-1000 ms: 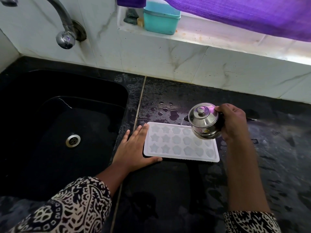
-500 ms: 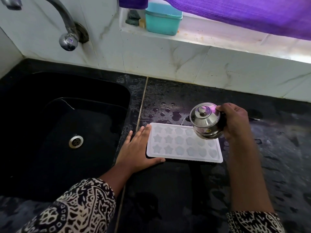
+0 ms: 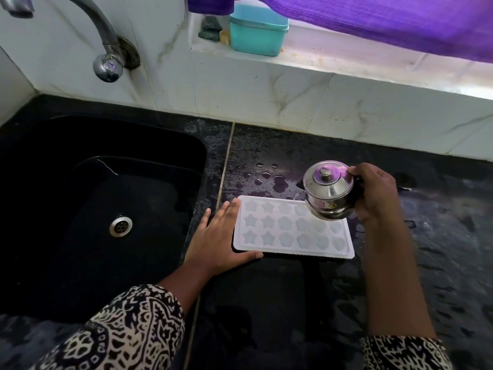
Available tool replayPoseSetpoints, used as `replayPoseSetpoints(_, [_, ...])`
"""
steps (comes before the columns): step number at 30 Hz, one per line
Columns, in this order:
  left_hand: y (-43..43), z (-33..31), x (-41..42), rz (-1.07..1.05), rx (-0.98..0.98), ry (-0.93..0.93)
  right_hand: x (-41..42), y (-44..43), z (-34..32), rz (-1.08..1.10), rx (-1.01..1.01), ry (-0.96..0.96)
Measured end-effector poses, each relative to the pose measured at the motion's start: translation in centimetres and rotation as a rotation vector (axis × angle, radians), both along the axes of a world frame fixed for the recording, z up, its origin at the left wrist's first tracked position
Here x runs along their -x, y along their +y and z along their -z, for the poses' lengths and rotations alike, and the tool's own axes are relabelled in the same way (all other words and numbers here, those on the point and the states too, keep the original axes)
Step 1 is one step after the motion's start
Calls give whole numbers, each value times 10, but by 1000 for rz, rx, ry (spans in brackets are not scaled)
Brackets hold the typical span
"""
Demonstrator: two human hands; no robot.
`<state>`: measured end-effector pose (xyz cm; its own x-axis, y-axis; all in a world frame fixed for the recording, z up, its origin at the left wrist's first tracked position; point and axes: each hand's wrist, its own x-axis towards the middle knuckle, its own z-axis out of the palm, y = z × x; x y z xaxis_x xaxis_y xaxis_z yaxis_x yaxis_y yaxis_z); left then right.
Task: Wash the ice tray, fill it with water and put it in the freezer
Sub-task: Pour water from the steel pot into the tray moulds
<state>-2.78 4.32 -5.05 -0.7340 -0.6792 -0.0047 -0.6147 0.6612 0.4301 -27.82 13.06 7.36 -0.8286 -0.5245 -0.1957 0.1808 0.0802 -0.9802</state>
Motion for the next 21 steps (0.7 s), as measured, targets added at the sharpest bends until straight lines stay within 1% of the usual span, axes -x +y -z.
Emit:
replayPoseSetpoints(5, [0, 0, 0, 2, -5, -2, 1, 2, -1, 32, 80, -66])
replayPoseSetpoints(12, [-1, 1, 0, 3, 1, -15, -1, 1, 4, -38, -19, 75])
replayPoseSetpoints(21, [0, 1, 0, 4, -6, -5, 3, 2, 7, -36, 4, 91])
